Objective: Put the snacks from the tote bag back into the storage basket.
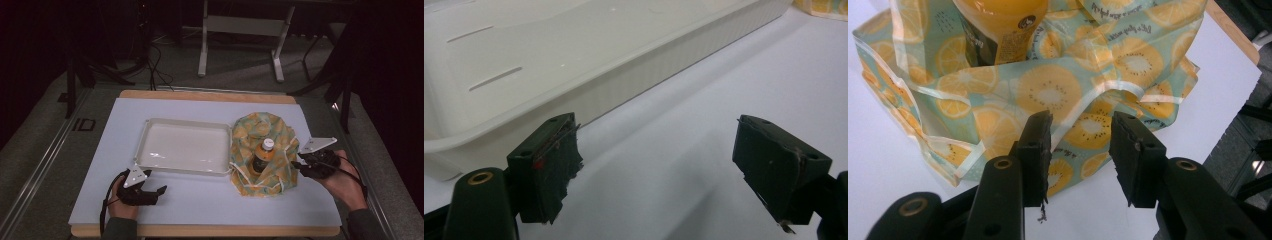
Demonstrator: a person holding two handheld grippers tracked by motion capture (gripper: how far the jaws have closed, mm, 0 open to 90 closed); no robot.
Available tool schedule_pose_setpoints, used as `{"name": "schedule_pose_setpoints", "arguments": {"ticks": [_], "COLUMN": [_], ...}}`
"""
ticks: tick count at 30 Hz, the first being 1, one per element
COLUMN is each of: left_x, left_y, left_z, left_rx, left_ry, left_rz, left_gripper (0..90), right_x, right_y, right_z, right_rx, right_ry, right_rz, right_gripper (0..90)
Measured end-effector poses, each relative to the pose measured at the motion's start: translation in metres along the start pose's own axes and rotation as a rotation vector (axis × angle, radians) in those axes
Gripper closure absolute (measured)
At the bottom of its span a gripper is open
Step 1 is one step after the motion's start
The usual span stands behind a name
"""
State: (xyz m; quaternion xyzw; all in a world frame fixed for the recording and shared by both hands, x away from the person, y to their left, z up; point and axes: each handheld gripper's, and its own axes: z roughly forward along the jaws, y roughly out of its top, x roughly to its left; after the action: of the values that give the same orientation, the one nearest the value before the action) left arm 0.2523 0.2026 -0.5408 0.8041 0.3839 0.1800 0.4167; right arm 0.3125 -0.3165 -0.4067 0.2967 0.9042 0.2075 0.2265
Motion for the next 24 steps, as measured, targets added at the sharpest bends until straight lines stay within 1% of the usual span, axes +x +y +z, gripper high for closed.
{"name": "schedule_pose_setpoints", "arguments": {"ticks": [10, 12, 13, 15, 18, 22, 24], "left_x": [0.000, 0.000, 0.000, 0.000, 0.000, 0.000, 0.000], "left_y": [0.000, 0.000, 0.000, 0.000, 0.000, 0.000, 0.000], "left_z": [0.000, 0.000, 0.000, 0.000, 0.000, 0.000, 0.000], "left_rx": [0.001, 0.000, 0.000, 0.000, -0.001, -0.002, -0.002], "left_ry": [0.000, 0.000, -0.001, -0.001, -0.001, -0.002, -0.001], "left_rz": [-0.001, -0.001, -0.001, -0.001, -0.001, -0.002, -0.001], "left_gripper": [18.8, 18.8, 18.8, 18.8, 18.8, 18.8, 18.8], "right_x": [0.000, 0.001, 0.001, 0.001, 0.002, 0.003, 0.003], "right_y": [0.009, 0.012, 0.012, 0.015, 0.018, 0.023, 0.024], "right_z": [-0.002, -0.001, -0.001, -0.001, -0.001, -0.001, -0.001], "right_rx": [0.015, 0.029, 0.029, 0.030, 0.034, 0.044, 0.048], "right_ry": [0.013, 0.020, 0.020, 0.023, 0.028, 0.039, 0.041], "right_rz": [-0.028, -0.040, -0.040, -0.058, -0.061, -0.084, -0.088], "right_gripper": [60.5, 60.4, 60.4, 60.4, 60.5, 60.6, 60.6]}}
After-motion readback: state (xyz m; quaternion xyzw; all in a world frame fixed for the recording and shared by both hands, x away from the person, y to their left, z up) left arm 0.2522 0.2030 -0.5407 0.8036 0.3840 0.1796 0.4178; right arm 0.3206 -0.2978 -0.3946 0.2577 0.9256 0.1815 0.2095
